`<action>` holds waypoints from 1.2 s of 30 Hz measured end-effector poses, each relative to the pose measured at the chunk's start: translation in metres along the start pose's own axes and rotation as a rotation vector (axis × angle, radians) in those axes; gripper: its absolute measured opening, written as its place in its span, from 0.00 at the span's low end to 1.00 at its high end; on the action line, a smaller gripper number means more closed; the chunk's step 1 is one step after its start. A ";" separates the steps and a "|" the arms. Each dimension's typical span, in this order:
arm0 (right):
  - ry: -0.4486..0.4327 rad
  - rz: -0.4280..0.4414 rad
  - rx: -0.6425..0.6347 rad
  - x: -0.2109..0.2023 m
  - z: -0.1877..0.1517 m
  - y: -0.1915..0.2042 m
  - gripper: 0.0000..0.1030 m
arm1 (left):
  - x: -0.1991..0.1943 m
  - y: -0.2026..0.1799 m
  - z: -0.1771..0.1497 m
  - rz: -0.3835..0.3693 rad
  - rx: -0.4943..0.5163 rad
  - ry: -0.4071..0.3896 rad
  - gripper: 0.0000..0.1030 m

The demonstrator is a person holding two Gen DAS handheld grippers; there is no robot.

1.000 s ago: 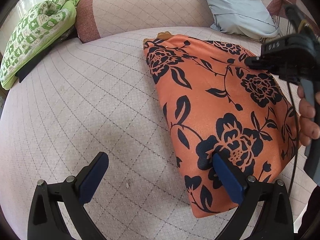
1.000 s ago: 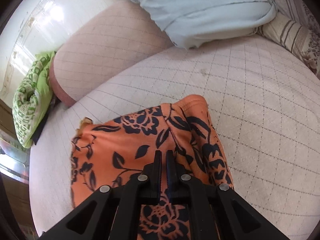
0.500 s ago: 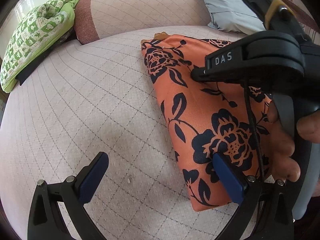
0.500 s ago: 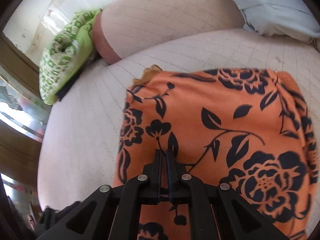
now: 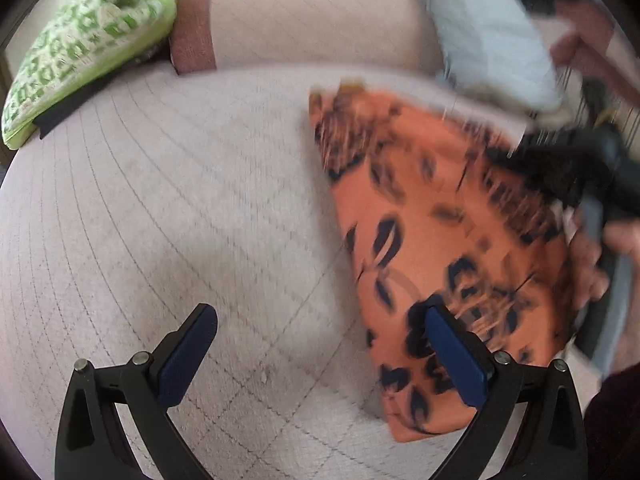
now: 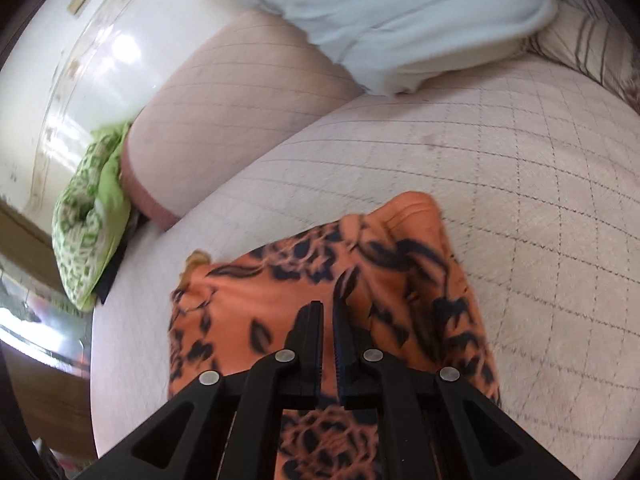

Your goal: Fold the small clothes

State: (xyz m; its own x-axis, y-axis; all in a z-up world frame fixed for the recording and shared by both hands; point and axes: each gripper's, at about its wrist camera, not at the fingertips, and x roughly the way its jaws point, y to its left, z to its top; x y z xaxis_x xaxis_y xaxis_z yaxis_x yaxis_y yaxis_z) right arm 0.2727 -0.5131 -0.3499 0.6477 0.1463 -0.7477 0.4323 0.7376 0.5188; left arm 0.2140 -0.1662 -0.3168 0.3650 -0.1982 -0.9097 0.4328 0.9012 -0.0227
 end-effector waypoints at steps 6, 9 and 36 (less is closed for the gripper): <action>0.005 -0.007 -0.022 -0.014 0.002 0.007 0.06 | -0.002 0.013 0.006 -0.055 -0.041 0.006 1.00; -0.033 0.034 -0.004 -0.045 -0.004 -0.003 0.06 | -0.007 0.026 0.012 -0.085 -0.074 -0.020 1.00; 0.005 0.074 0.076 -0.094 -0.046 -0.052 0.78 | -0.006 0.007 0.016 0.073 0.008 -0.085 1.00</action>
State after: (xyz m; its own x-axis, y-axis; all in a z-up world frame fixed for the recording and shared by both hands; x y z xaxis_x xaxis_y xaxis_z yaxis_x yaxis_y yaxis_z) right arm 0.1598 -0.5349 -0.3256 0.6767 0.2019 -0.7080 0.4295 0.6728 0.6024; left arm 0.2280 -0.1648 -0.3045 0.4645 -0.1647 -0.8701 0.4092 0.9113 0.0460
